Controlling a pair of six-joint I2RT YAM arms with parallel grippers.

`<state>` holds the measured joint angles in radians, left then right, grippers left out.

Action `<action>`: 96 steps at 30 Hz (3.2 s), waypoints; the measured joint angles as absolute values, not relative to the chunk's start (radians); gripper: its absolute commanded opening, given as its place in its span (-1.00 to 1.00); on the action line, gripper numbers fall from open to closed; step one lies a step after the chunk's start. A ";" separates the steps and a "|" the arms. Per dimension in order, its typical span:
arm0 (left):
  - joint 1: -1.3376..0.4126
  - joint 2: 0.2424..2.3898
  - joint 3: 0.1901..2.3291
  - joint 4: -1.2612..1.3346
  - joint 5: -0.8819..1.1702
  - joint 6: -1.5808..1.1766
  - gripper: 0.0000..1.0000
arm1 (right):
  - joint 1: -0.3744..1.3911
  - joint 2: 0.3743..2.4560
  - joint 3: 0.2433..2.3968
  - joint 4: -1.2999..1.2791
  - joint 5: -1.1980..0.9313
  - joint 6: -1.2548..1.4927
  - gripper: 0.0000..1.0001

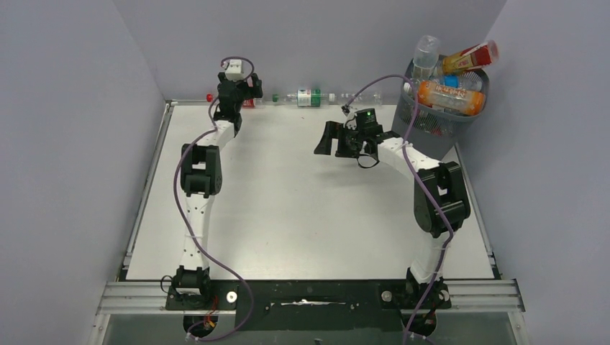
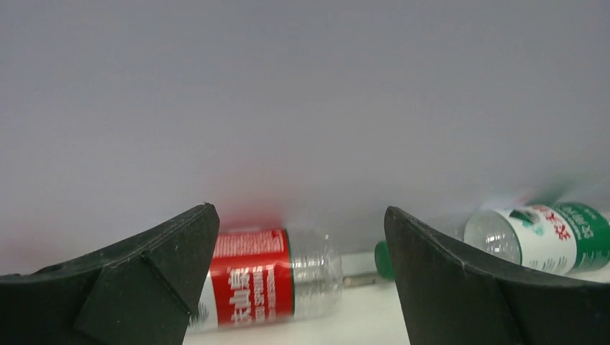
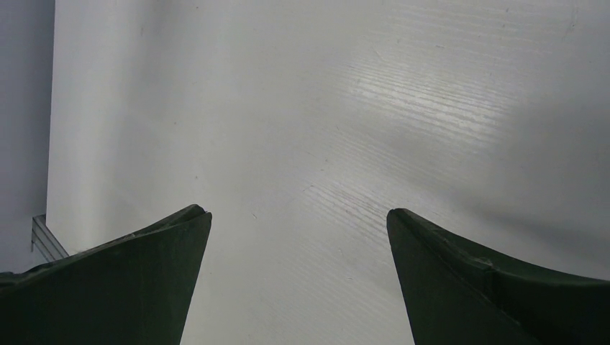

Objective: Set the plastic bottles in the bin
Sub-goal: Move the plastic bottle to the center of the board, then pick up the plastic bottle at the center of the board.

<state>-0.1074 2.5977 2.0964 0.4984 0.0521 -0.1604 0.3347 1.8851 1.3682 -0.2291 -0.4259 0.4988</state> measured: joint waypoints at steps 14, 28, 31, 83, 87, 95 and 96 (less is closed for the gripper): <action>-0.067 2.922 2.619 0.211 0.110 -0.128 0.66 | 0.315 1.897 1.369 -0.217 -0.476 0.499 0.99; -0.077 1.858 1.278 -0.153 0.199 -0.281 0.69 | 0.413 1.792 1.312 -0.233 -0.430 0.502 0.99; -0.090 1.745 1.295 -0.166 0.208 -0.318 0.71 | 0.439 1.748 1.300 -0.238 -0.419 0.501 0.99; -0.209 1.403 0.847 -0.558 -0.276 -1.254 0.75 | 0.598 1.634 1.188 -0.232 -0.421 0.483 0.99; -0.209 1.417 0.835 -0.551 -0.274 -1.254 0.75 | 0.598 1.633 1.187 -0.232 -0.420 0.483 0.99; -0.210 1.512 0.833 -0.513 -0.253 -1.252 0.75 | 0.598 1.624 1.187 -0.233 -0.416 0.483 0.99; -0.210 1.525 0.833 -0.507 -0.250 -1.251 0.75 | 0.598 1.622 1.187 -0.233 -0.414 0.483 0.99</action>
<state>-0.2104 1.5249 0.8330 -0.5068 -0.2504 -1.2507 0.5976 1.6222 1.1866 -0.2325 -0.4145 0.4831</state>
